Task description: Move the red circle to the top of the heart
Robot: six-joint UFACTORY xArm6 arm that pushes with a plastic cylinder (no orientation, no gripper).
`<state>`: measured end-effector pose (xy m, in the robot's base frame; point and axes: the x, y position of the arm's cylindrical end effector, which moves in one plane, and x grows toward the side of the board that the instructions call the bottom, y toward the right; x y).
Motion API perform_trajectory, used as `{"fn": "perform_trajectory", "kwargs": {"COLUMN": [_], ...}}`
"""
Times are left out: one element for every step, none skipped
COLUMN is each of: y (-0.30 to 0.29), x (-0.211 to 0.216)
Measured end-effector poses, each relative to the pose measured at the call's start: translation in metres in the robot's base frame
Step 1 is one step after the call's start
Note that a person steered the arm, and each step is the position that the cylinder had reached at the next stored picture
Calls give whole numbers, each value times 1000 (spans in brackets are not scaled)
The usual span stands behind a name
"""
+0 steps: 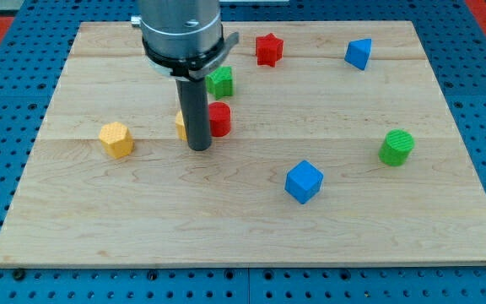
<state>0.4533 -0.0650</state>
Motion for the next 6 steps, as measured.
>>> {"fn": "perform_trajectory", "kwargs": {"y": [27, 78, 85, 55, 13, -18], "x": [21, 12, -21, -37, -37, -37]}}
